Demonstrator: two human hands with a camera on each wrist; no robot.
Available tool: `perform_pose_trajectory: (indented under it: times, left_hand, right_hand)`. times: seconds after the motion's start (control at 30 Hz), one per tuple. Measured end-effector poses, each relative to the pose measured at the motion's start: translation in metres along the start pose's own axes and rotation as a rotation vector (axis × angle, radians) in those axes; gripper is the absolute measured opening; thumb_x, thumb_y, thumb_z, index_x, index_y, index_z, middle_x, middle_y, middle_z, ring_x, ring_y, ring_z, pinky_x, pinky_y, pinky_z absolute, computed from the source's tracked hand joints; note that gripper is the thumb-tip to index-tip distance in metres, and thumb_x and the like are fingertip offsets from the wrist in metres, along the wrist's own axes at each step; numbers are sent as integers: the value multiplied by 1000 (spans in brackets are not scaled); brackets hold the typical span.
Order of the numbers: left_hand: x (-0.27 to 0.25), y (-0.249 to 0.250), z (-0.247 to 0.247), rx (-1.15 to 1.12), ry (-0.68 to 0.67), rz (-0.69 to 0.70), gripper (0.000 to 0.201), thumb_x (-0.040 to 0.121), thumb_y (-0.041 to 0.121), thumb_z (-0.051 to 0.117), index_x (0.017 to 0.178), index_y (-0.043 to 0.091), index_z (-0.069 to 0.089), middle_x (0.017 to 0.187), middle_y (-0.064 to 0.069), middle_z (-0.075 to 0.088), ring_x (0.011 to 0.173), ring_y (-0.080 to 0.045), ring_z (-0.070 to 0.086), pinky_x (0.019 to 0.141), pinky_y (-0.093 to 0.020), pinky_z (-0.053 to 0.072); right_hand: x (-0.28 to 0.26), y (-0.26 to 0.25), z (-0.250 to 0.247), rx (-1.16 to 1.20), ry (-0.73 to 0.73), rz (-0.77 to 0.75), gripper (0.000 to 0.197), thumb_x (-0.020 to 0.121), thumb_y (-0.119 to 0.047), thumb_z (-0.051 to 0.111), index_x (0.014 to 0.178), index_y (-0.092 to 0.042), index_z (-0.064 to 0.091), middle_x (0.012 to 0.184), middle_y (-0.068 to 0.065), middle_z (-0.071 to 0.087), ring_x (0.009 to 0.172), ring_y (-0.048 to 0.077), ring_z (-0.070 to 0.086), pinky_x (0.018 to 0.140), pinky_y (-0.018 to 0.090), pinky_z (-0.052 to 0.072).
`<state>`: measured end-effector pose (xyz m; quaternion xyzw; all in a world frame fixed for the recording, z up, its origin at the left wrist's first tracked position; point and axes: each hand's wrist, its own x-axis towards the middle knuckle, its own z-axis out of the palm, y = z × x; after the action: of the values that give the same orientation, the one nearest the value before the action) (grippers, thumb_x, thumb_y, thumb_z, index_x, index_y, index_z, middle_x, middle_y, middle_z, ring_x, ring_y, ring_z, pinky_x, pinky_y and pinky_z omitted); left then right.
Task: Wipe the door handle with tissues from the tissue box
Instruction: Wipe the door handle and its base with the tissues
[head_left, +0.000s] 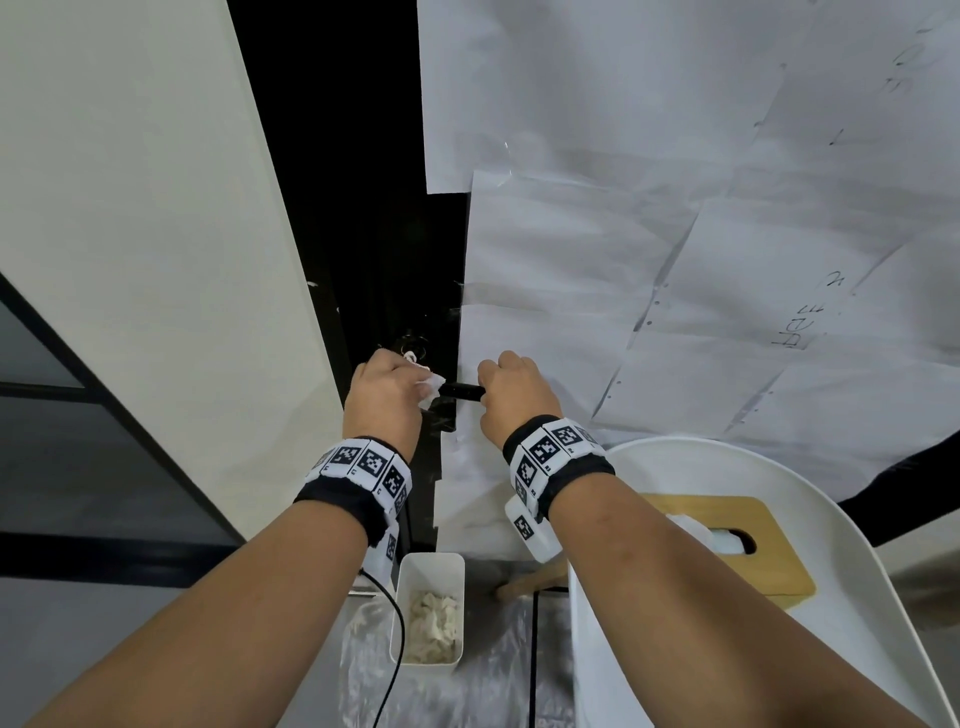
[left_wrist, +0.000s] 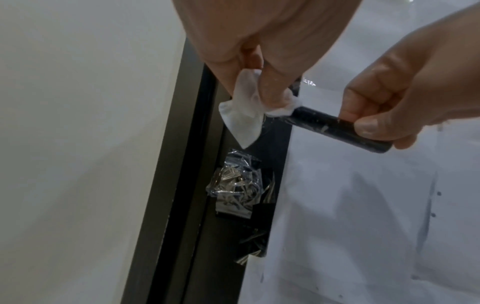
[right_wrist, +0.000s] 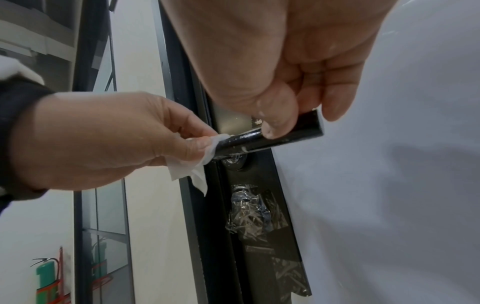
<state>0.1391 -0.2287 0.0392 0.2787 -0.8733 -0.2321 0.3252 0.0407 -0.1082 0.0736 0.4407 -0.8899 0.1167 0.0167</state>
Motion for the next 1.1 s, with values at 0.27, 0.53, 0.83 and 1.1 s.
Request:
perform_pose_trajectory:
  times: [0.27, 0.53, 0.83, 1.1]
  left_hand:
    - [-9, 3, -10, -133, 118, -201, 14, 92, 9, 59, 103, 6, 67, 114, -10, 55, 96, -19, 56, 80, -19, 36]
    - [2, 5, -9, -149, 18, -370, 17, 87, 23, 68, 101, 13, 64, 101, -5, 64, 92, -22, 60, 76, -27, 45]
    - [-7, 5, 2, -385, 81, -681, 24, 97, 30, 50, 106, 9, 55, 90, -3, 58, 81, -21, 53, 74, -30, 40]
    - [-15, 18, 21, -967, -46, -864, 24, 99, 18, 48, 114, 4, 59, 105, -16, 68, 93, -27, 69, 82, -38, 57]
  right_hand:
    - [-1, 0, -1, 2, 22, 0, 16, 86, 0, 48, 100, -6, 54, 105, 11, 51, 98, 26, 46, 66, 30, 33]
    - [-1, -2, 0, -5, 20, 5, 17, 85, 0, 49, 101, -6, 53, 105, 11, 51, 99, 26, 46, 67, 30, 33]
    - [-2, -1, 0, -19, 19, 2, 20, 84, 2, 47, 101, -7, 52, 105, 11, 51, 97, 26, 46, 67, 29, 34]
    - [-1, -1, 1, -18, 20, -6, 19, 86, 1, 48, 102, -7, 52, 106, 11, 51, 98, 27, 47, 68, 31, 35]
